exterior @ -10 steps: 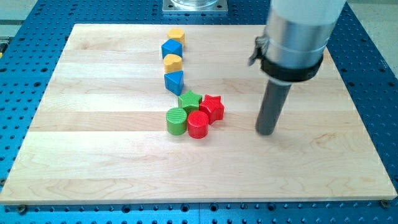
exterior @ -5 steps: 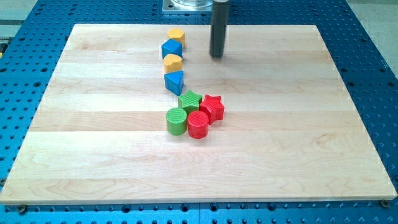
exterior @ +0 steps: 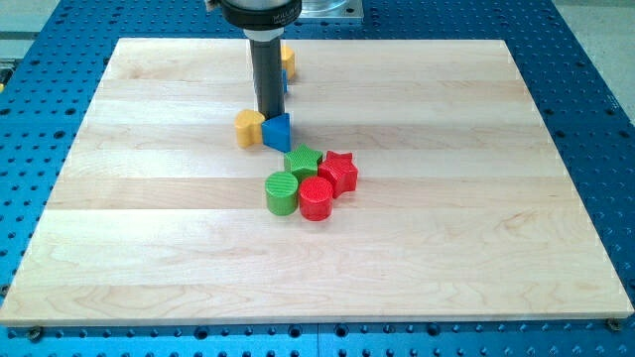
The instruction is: Move the blue triangle to the top right of the green star
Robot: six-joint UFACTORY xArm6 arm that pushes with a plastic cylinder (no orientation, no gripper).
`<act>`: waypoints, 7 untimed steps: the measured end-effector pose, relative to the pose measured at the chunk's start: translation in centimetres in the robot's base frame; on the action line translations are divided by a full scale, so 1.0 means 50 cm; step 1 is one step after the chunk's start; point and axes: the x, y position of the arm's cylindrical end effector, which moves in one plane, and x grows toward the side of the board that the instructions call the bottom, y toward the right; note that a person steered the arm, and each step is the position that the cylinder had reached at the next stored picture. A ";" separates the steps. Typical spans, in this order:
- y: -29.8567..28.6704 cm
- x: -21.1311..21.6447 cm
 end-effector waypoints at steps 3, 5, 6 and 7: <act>-0.020 0.088; -0.014 0.116; 0.038 0.113; 0.076 0.109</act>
